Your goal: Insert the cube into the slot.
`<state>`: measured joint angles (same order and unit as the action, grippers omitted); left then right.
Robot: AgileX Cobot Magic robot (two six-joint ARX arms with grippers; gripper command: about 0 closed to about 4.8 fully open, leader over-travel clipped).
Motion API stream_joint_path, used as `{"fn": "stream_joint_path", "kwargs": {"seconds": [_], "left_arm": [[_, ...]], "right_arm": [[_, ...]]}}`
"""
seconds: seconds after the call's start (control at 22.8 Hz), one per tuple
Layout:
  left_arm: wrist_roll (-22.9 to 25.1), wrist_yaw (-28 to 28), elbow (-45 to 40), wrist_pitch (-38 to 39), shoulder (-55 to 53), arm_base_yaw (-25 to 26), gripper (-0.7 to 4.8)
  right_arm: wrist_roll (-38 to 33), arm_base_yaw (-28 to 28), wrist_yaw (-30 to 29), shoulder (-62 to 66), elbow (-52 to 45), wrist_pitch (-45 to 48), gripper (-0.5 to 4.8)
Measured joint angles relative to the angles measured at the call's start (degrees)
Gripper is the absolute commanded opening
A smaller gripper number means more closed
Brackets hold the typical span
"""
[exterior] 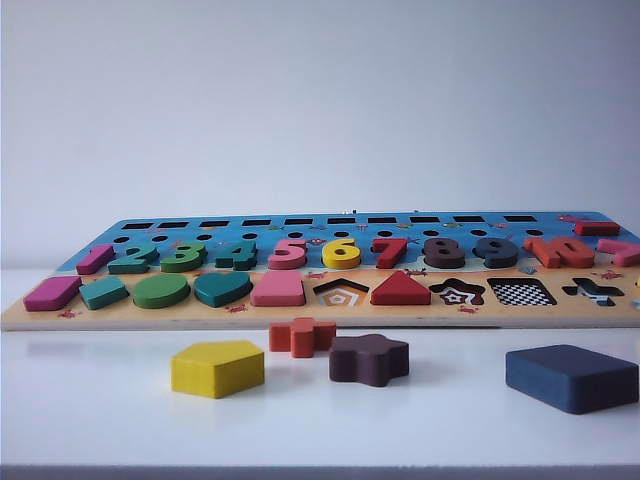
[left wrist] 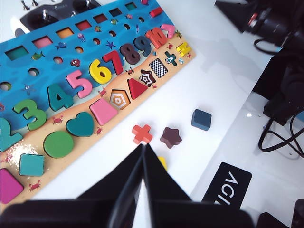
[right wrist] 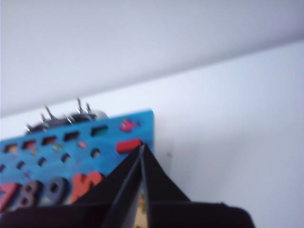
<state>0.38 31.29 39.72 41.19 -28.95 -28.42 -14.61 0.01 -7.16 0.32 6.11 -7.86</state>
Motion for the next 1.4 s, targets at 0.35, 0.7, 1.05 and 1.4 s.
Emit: {"fn": "stream_joint_path", "kwargs": {"seconds": [0.35, 0.7, 1.05, 1.4], "left_arm": [[1.4, -0.1, -1.9, -3.7, -2.9, 0.1, 0.1], [1.6, 0.1, -4.8, -4.7, -2.8, 4.0, 0.1], [2.6, 1.7, -5.0, -4.7, -2.7, 5.0, 0.1], [2.8, 1.7, -5.0, -4.7, -2.7, 5.0, 0.1]], "right_arm": [[-1.0, 0.0, -0.3, 1.3, 19.9, -15.6, 0.0], [0.3, 0.0, -5.2, 11.7, 35.5, -33.6, 0.0], [3.2, 0.4, -14.9, 27.5, 52.0, -52.3, 0.48], [3.3, 9.2, -18.9, 41.6, 59.3, -70.4, 3.5]]}}
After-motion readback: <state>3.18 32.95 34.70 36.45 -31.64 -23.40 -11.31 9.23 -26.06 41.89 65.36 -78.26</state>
